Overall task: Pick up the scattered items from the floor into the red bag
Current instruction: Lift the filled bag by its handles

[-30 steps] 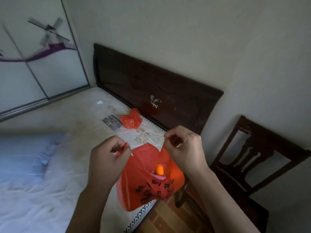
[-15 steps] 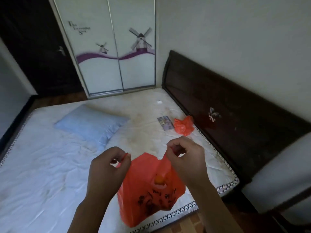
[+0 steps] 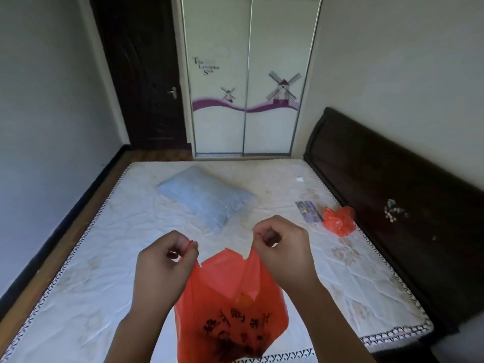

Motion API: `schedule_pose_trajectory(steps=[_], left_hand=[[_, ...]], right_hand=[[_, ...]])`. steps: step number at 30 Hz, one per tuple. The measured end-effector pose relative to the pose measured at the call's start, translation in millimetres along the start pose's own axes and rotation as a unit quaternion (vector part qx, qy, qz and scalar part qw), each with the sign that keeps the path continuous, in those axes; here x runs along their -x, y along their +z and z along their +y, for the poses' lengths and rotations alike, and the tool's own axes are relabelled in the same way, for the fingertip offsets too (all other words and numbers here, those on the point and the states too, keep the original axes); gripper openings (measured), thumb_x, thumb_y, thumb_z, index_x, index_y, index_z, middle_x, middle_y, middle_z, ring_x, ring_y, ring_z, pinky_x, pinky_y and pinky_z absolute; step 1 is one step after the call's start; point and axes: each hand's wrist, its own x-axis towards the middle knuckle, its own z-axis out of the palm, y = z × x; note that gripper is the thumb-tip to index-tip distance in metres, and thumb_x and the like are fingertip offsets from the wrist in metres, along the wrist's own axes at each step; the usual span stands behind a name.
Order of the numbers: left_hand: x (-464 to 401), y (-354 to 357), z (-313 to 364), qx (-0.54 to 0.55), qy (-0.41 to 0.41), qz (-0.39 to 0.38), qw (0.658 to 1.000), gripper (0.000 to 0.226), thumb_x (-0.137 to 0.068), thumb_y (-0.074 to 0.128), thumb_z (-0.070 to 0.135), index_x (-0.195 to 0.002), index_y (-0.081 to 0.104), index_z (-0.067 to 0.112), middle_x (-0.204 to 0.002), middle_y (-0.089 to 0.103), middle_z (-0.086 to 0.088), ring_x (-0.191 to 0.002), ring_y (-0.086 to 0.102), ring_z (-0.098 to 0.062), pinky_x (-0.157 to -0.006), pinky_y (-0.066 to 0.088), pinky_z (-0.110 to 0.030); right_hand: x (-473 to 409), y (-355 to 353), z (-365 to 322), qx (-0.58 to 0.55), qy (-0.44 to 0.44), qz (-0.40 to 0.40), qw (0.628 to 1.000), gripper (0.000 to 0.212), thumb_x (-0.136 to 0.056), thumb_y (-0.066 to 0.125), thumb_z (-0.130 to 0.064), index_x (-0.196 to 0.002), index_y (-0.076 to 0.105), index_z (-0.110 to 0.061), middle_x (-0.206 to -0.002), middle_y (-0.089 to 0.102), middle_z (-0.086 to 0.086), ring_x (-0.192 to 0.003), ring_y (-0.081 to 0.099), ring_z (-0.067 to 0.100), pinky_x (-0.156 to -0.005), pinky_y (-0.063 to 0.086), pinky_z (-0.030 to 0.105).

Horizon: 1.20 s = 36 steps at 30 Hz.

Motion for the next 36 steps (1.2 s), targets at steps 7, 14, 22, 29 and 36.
schedule_pose_trajectory(steps=[7, 14, 22, 29, 36], left_hand=[[13.8, -119.0, -53.3, -0.015, -0.025, 0.044, 0.999, 0.026, -0.090, 0.075, 0.007, -0.068, 0.065, 0.014, -0.069, 0.067, 0.002, -0.069, 0.064, -0.016, -0.067, 0.049, -0.028], [37.1, -215.1, -89.5, -0.023, -0.070, 0.127, 0.989, 0.027, -0.089, 0.076, 0.007, -0.067, 0.065, 0.014, -0.066, 0.067, 0.004, -0.066, 0.063, -0.019, -0.061, 0.046, -0.023], [51.3, -294.8, -143.0, -0.050, -0.128, 0.230, 0.963, 0.024, -0.089, 0.077, 0.012, -0.069, 0.065, 0.015, -0.064, 0.067, 0.004, -0.064, 0.065, -0.013, -0.066, 0.050, -0.028], [28.6, -340.7, -185.0, -0.056, -0.155, 0.294, 0.941, 0.024, -0.090, 0.077, 0.014, -0.070, 0.064, 0.017, -0.068, 0.067, 0.004, -0.065, 0.064, -0.013, -0.067, 0.051, -0.032], [-19.0, -369.8, -208.1, -0.078, -0.169, 0.331, 0.925, 0.024, -0.091, 0.076, 0.012, -0.071, 0.064, 0.018, -0.067, 0.068, 0.003, -0.065, 0.065, -0.014, -0.066, 0.051, -0.031]], right_hand=[[24.2, 95.4, -80.5, -0.023, -0.031, -0.033, 0.999, 0.025, -0.077, 0.074, 0.006, -0.076, 0.073, -0.019, -0.075, 0.068, -0.009, -0.068, 0.066, 0.016, -0.065, 0.056, 0.032], [34.6, 182.9, -141.5, -0.049, -0.086, -0.080, 0.992, 0.026, -0.076, 0.075, 0.007, -0.074, 0.073, -0.019, -0.068, 0.065, -0.007, -0.062, 0.062, 0.016, -0.060, 0.052, 0.029], [37.1, 287.4, -187.8, -0.077, -0.154, -0.164, 0.971, 0.025, -0.075, 0.075, 0.007, -0.074, 0.073, -0.018, -0.066, 0.063, -0.007, -0.060, 0.060, 0.016, -0.059, 0.052, 0.032], [20.4, 379.2, -201.7, -0.099, -0.164, -0.238, 0.952, 0.025, -0.075, 0.077, 0.006, -0.077, 0.075, -0.019, -0.068, 0.064, -0.010, -0.062, 0.061, 0.014, -0.060, 0.054, 0.027], [-11.6, 457.5, -209.6, -0.134, -0.176, -0.290, 0.931, 0.023, -0.077, 0.075, 0.003, -0.078, 0.074, -0.019, -0.068, 0.065, -0.008, -0.062, 0.063, 0.015, -0.061, 0.056, 0.032]])
